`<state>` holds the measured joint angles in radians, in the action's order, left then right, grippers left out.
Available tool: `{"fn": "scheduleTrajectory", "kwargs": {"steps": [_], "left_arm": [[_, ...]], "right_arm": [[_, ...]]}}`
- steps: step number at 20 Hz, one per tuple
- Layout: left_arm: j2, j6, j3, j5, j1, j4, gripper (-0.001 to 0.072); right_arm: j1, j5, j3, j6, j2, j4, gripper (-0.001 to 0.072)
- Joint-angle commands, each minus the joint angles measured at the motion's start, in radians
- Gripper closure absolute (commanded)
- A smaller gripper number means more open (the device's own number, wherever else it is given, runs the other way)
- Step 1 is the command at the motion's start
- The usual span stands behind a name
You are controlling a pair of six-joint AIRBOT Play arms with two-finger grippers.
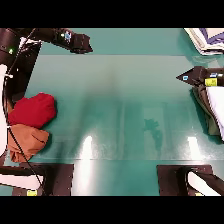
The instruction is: Fold the shirts.
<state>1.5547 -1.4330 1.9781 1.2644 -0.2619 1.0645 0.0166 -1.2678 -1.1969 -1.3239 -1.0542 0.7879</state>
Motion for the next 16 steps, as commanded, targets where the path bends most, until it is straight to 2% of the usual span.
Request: {"fn": "scheduleTrajectory", "kwargs": {"steps": [1, 13, 16], "left_arm": [[0.000, 0.000, 0.000, 0.000, 0.000, 0.000, 0.0682], [0.000, -0.002, 0.000, -0.002, 0.000, -0.001, 0.0682], [-0.001, -0.001, 0.000, -0.096, 0.003, -0.002, 0.0682]], "right_arm": [[-0.002, 0.003, 0.000, 0.001, 0.001, 0.000, 0.0690], [-0.002, 0.000, 0.000, 0.000, 0.001, -0.001, 0.0691], [-0.002, 0.001, 0.000, 0.000, 0.001, -0.001, 0.0690]]}}
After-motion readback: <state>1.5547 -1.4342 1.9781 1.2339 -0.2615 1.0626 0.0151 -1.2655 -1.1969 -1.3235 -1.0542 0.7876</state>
